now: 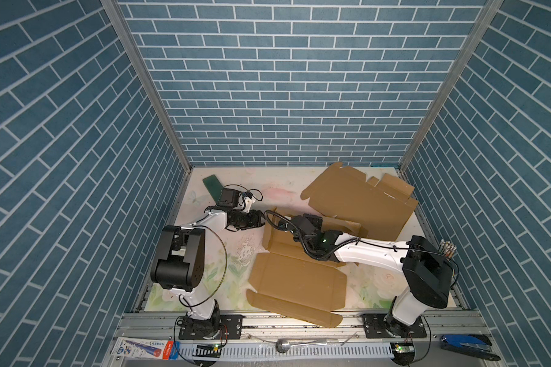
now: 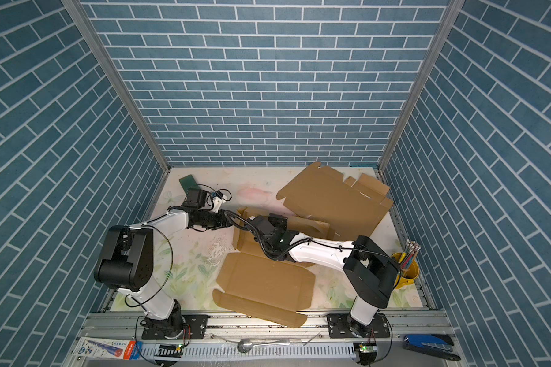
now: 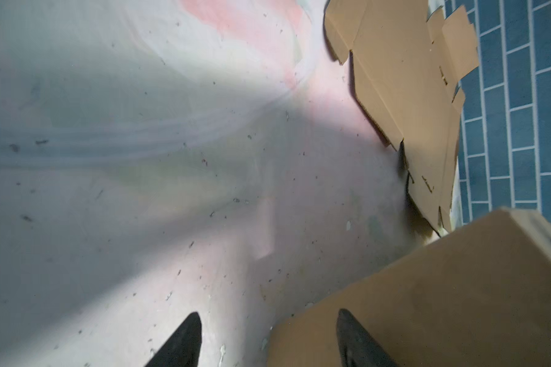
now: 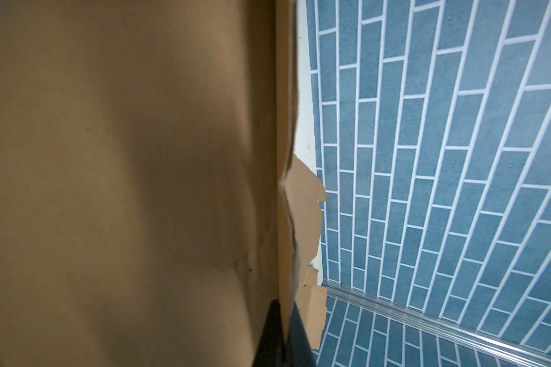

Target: Fold the paper box

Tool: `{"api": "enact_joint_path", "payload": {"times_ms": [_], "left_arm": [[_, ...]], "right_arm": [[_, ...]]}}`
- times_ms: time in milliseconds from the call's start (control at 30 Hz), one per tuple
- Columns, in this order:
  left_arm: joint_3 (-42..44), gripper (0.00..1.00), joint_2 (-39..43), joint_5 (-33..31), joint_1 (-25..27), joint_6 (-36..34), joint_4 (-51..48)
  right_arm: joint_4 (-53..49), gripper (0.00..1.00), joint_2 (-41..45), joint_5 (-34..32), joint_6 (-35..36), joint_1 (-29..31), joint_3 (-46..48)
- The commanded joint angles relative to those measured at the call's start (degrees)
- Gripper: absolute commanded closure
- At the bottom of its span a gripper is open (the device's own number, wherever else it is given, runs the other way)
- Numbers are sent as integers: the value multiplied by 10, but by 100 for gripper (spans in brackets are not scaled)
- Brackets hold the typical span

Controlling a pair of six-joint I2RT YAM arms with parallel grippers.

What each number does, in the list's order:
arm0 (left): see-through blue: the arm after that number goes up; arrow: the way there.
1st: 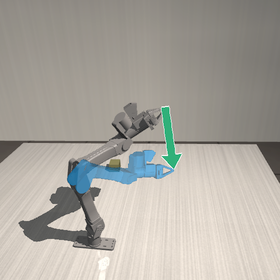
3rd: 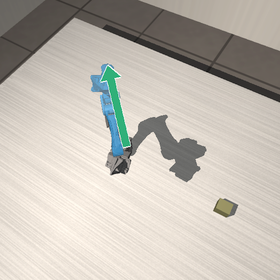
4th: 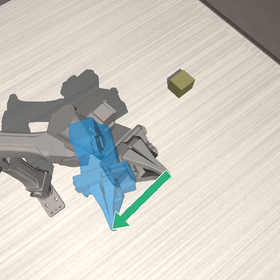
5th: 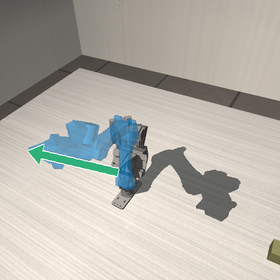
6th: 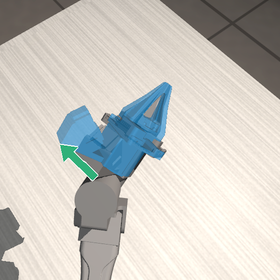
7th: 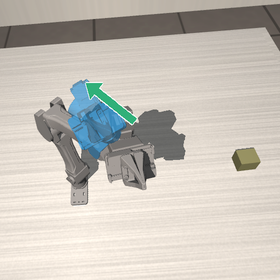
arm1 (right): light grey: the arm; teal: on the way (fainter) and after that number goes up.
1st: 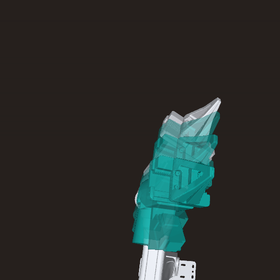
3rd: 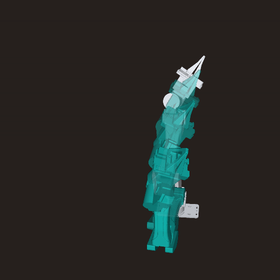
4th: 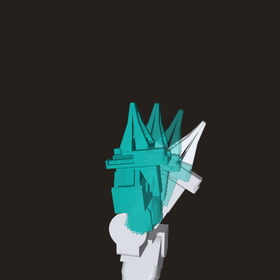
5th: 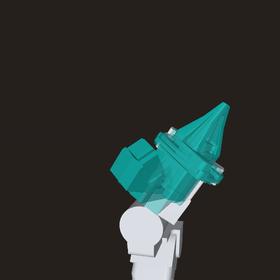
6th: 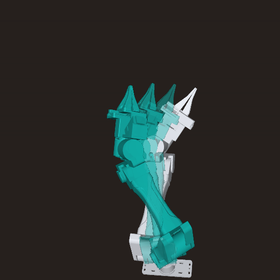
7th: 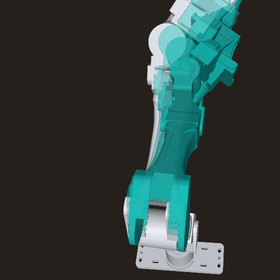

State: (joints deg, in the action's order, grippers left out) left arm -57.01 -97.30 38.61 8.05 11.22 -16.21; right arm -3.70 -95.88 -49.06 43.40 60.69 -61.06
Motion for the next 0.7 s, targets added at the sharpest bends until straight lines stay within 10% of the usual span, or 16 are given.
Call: {"api": "enact_joint_path", "payload": {"times_ms": [0,400,667], "left_arm": [[-19,31,6,-14,-4,-51,-88],[-35,30,14,-6,-15,-38,-66],[-16,29,48,-47,-23,-69,-93]], "right_arm": [[48,100,8,-31,34,5,27],[239,100,-22,-87,214,-11,21],[272,100,-57,-111,214,8,69]]}}
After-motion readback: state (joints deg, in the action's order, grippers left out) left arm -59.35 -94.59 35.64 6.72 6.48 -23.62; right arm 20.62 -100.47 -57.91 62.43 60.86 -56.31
